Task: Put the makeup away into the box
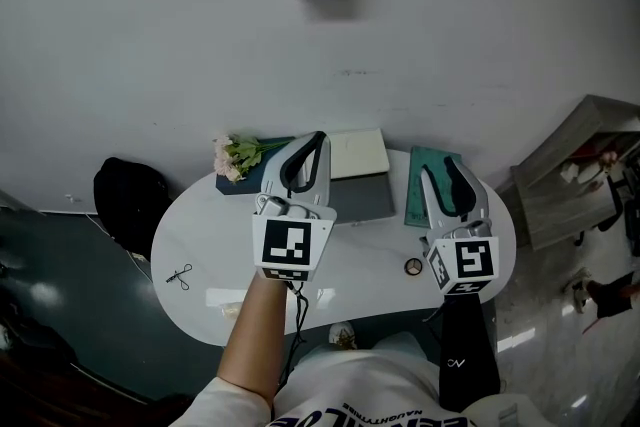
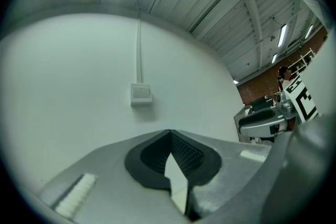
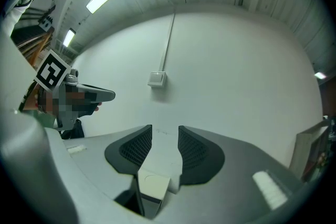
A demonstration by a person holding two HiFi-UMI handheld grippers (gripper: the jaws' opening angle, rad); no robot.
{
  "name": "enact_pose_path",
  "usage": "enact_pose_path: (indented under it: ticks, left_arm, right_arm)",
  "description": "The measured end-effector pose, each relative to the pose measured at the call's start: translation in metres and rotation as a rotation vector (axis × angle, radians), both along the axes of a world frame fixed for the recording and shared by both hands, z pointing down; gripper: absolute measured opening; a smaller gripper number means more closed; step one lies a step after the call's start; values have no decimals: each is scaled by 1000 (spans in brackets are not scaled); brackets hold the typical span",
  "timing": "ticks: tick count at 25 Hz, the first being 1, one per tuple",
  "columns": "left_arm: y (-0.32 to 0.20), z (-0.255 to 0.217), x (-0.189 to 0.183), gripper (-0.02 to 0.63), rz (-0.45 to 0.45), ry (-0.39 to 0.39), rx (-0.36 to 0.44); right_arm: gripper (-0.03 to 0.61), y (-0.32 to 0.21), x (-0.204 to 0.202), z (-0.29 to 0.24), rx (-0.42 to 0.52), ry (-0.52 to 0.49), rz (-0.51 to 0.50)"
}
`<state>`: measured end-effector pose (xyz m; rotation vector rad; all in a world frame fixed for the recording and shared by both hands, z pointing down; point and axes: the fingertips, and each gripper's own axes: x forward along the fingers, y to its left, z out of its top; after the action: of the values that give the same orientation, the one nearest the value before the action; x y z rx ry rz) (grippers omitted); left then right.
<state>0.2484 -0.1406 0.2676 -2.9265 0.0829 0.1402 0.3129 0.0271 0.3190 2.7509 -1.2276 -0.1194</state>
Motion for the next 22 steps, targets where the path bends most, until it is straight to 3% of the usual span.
enact_pose_path:
  ticks: [22]
  left_arm:
    - [22, -6, -14, 5, 16, 23, -15]
  right_arm:
    - [192, 33, -20, -26, 23, 52, 27]
